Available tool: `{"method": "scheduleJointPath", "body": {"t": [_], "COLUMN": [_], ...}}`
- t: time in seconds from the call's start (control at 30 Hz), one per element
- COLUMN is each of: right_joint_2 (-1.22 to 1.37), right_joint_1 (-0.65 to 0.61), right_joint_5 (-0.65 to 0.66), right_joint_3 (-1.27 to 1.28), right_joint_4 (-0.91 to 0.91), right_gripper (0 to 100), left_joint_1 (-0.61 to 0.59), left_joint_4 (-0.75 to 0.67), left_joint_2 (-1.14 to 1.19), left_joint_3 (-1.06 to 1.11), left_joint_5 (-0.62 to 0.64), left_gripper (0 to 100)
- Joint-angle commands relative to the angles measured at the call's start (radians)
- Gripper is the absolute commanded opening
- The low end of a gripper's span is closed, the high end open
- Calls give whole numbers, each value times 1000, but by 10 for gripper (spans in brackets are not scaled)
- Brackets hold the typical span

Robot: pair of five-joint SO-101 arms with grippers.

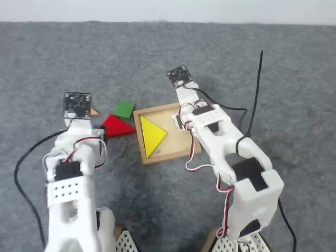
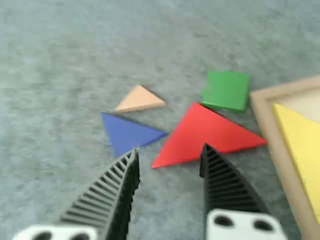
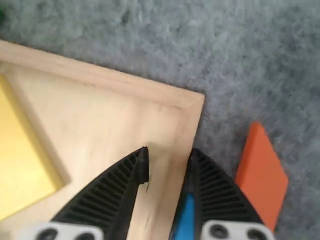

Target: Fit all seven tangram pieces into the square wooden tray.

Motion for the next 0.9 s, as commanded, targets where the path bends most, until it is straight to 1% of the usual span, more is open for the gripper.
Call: {"method": "scheduleJointPath", "body": {"t": [0.0,0.07,0.17,0.23,0.3,0.33,0.47,0.57,0.63,0.77,0.87], "right_joint_2": [7,10,5,5,4,4,2,2,2,2,2], "right_joint_1": [5,5,4,4,4,4,-4,-8,-8,-10,-18], "right_joint_5": [28,28,28,28,28,28,26,-2,-12,-14,-14], "right_joint_3": [-84,-91,-86,-86,-86,-89,-91,-91,-91,-91,-91], "right_joint_4": [79,88,88,91,105,120,162,168,168,168,170], "right_gripper": [75,7,25,26,26,26,26,26,26,26,26], "left_joint_1": [15,15,18,20,20,17,14,15,2,-40,-38], "left_joint_4": [-17,-14,-9,5,48,72,163,209,247,387,417], "left_joint_2": [129,215,334,397,456,485,606,718,789,887,942], "left_joint_3": [-96,-137,-191,-217,-257,-283,-386,-472,-533,-656,-723], "left_joint_5": [37,83,175,290,430,476,531,608,671,829,924], "left_gripper": [199,215,226,240,260,271,285,288,288,287,285]}}
